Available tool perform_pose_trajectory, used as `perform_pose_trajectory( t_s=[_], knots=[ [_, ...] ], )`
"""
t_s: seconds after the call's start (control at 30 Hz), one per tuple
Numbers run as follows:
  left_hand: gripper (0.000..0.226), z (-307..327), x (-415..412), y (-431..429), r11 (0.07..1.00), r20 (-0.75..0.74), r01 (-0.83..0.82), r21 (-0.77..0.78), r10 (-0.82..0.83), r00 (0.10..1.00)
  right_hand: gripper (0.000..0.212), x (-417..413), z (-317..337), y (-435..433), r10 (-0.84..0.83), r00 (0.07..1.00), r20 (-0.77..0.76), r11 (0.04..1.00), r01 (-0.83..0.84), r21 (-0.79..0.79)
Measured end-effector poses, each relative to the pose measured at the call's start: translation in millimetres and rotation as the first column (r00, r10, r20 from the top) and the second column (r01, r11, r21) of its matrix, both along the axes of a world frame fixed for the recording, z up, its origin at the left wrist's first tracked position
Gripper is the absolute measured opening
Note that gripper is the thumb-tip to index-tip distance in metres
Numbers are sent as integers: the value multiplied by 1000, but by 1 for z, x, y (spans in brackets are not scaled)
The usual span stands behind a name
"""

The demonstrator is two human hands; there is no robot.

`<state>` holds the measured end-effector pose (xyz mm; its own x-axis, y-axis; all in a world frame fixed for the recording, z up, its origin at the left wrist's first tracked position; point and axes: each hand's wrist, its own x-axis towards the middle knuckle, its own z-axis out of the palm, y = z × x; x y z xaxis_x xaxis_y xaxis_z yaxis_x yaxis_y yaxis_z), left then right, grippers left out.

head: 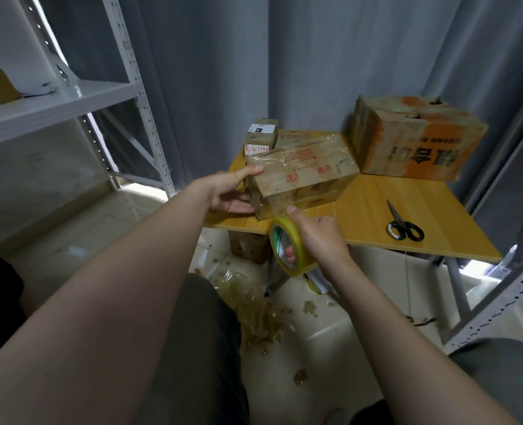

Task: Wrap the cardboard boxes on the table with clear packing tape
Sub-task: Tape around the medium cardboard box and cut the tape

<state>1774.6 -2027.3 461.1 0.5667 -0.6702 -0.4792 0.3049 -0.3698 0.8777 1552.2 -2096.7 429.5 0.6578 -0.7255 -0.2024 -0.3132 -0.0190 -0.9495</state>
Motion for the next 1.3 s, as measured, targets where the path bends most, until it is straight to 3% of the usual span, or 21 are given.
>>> perform_pose_trajectory(
  t_s=[0.07,0.17,0.33,0.47,0.67,0.77,0.83,0.93,1.03,1.17,1.3],
  knots=[
    [92,2,2,0,1000,12,14,18,-14,1000,61,5,2,1,8,1000,-11,1000,-8,-7],
    [79,-2,7,0,998,127,-57,17,54,990,57,13,9,-3,13,999,-38,1000,-13,9],
    [40,-18,3,-8,911,398,-146,-386,307,864,47,27,16,-17,-8,996,-90,1000,7,-14],
    [18,-24,1,-16,885,413,-137,-446,339,845,49,37,22,-21,39,997,-70,996,-32,87],
    [39,-9,-16,-18,925,316,-113,-364,236,919,46,38,23,-18,23,999,-28,990,-18,137],
    [42,-21,-2,-14,957,510,-19,-288,170,843,45,39,26,-14,12,999,-38,989,-6,145],
    [43,-25,2,-9,964,615,87,-251,89,784,64,43,22,-17,-9,999,-35,994,13,109],
    [47,-21,1,-8,944,635,169,-285,54,771,91,58,-8,-41,0,1000,-16,995,2,103],
    [53,-20,2,-4,942,671,215,-257,14,741,83,47,10,-24,-8,1000,-4,994,9,107],
    [66,-19,4,8,940,667,285,-187,-91,740,46,33,20,-14,5,1000,4,996,-5,87],
    [65,-20,-1,5,951,650,207,-228,-9,760,45,20,20,0,52,994,95,985,-67,158]
  ],
)
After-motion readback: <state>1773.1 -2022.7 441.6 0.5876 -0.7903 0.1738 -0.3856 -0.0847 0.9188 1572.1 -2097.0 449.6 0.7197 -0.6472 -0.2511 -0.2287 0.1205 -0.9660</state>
